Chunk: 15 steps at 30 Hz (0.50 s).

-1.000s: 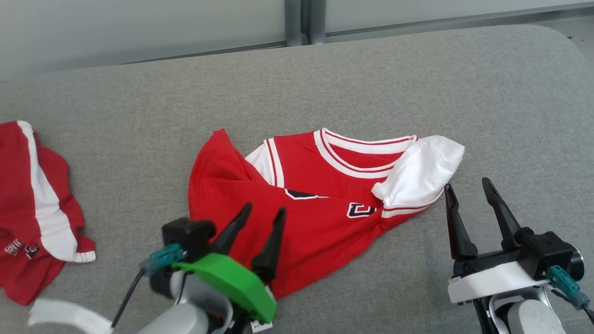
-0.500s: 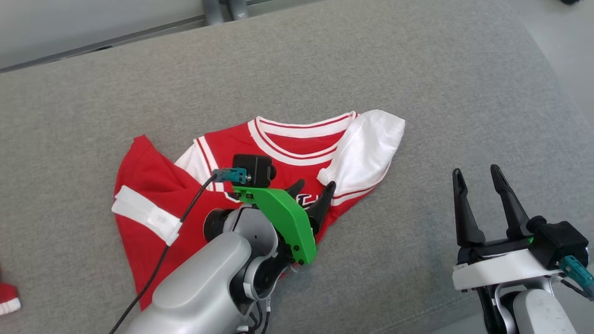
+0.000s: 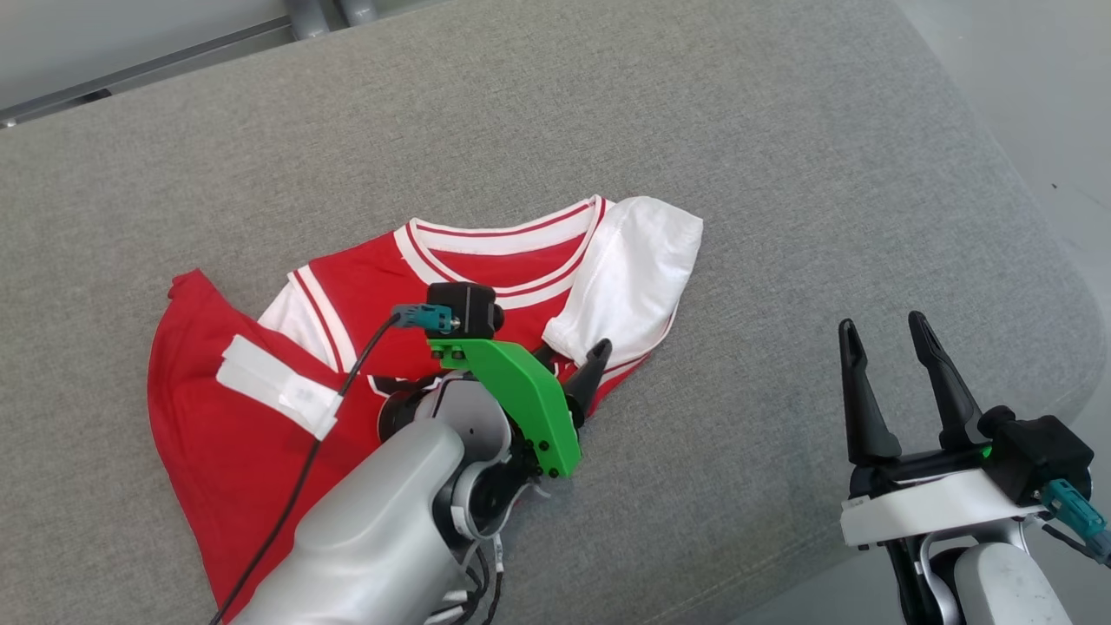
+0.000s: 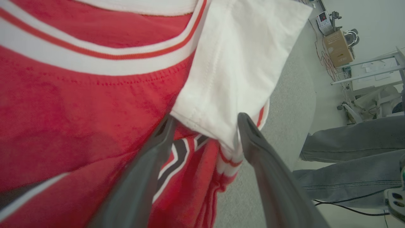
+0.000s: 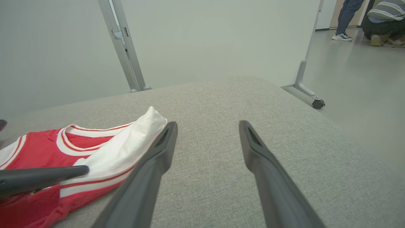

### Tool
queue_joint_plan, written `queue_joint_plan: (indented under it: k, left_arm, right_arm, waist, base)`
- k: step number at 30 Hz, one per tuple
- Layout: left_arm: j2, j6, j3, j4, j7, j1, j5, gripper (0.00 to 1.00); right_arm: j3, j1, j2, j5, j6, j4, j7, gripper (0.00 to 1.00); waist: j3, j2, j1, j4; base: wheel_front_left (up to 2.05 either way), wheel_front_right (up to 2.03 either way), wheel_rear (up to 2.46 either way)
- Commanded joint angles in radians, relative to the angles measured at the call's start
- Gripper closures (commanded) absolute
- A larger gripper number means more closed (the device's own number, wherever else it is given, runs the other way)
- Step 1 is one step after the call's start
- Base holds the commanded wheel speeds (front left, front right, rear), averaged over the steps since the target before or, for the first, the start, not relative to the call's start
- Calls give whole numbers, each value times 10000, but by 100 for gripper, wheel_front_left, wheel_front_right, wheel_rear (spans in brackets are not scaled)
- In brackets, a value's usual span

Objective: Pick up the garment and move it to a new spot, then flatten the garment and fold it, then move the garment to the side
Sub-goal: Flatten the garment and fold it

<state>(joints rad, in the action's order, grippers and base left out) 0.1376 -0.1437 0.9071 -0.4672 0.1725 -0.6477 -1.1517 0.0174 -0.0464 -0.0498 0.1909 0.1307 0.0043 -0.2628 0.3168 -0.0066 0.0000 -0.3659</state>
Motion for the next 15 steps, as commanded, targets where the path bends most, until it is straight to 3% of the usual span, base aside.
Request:
queue_joint_plan:
  k: [1, 5, 6, 7, 8, 15]
  left_arm:
    - [-103, 101, 23, -69, -88, -101, -43, 0]
    - [-219, 610, 389, 1, -505, -321, 460, 0]
    - [-234, 773, 552, 56, -642, -362, 702, 57]
    - [-265, 887, 631, 118, -799, -365, 795, 91]
    - [-283, 948, 699, 155, -899, -341, 859, 100]
    - [-335, 1363, 1863, 694, -1503, -178, 2117, 100]
  right_arm:
    - [11, -38, -13, -9, 1, 23, -30, 0]
    - [41, 19, -15, -89, 1, 50, -30, 0]
    - [47, 41, -15, -92, 1, 62, -30, 0]
    - [41, 64, -15, -107, 1, 72, -30, 0]
    - [43, 80, -16, -119, 1, 81, -29, 0]
    - [91, 142, -15, -133, 1, 109, -30, 0]
  waist:
    - [-48, 66, 0, 38]
    - [-162, 66, 0, 153]
    - [-193, 66, 0, 181]
    - [-225, 66, 0, 207]
    - [-248, 66, 0, 231]
    - [-330, 66, 0, 342]
  base:
    - [0, 0, 0]
    - [0, 0, 0]
    - [0, 0, 0]
    - [0, 0, 0]
    - [0, 0, 0]
    - [0, 0, 0]
